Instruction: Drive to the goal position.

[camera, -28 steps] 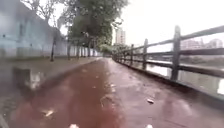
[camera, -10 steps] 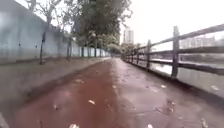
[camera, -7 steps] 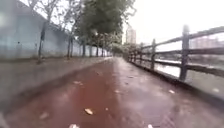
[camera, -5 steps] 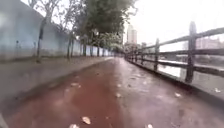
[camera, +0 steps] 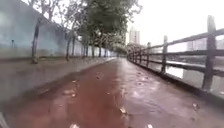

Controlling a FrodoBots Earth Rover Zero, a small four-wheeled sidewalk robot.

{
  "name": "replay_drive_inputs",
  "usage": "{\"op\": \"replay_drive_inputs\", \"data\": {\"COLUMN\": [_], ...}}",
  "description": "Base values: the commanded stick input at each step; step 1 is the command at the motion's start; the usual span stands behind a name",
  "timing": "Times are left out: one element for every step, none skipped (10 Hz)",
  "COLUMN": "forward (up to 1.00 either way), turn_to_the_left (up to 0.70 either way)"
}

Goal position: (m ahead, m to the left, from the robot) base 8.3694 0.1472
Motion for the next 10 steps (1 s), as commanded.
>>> {"op": "replay_drive_inputs", "data": {"forward": [0.85, 0.85, 0.85, 0.85, 0.85, 0.85, 0.85, 0.85, 0.85, 0.85], "turn_to_the_left": [-0.28, -0.32, -0.27, -0.05, 0.01, 0.02, 0.02, 0.02, 0.02, 0.02]}}
